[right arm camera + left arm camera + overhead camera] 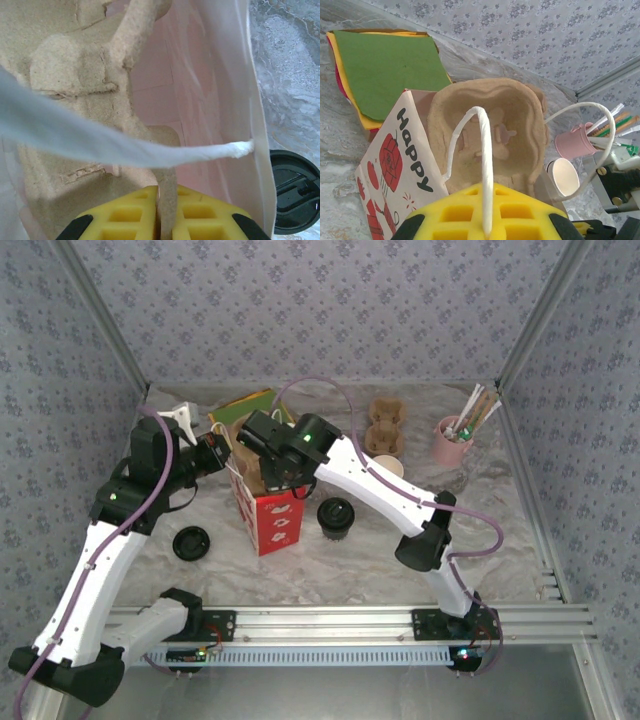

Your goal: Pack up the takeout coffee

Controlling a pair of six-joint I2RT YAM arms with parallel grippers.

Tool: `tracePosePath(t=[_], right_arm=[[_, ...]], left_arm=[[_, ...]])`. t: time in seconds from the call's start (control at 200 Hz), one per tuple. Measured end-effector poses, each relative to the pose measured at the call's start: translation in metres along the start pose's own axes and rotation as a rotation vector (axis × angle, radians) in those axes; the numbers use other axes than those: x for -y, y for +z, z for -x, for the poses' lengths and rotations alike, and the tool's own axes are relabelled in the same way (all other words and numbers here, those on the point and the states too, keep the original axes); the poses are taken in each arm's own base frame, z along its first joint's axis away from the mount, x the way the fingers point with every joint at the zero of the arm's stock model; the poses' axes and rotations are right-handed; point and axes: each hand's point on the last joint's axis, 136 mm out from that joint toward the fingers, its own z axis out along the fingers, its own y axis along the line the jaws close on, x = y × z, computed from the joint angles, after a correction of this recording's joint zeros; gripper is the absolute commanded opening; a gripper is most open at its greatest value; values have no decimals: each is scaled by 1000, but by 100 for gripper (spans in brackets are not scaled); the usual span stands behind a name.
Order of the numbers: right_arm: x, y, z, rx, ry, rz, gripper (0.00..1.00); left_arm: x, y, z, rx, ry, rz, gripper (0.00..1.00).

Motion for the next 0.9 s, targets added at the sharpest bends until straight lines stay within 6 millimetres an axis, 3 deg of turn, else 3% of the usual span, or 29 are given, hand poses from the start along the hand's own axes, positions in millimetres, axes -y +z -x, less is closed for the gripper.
tracePosePath(t=[0.64, 0.899], right_arm=[[8, -14, -4, -12, -81, -23, 12], [6, -8, -9, -34, -112, -34, 12]], left_arm=[[0, 1, 0, -2, 8, 1, 0], [-2, 2, -2, -7, 8, 5, 0]])
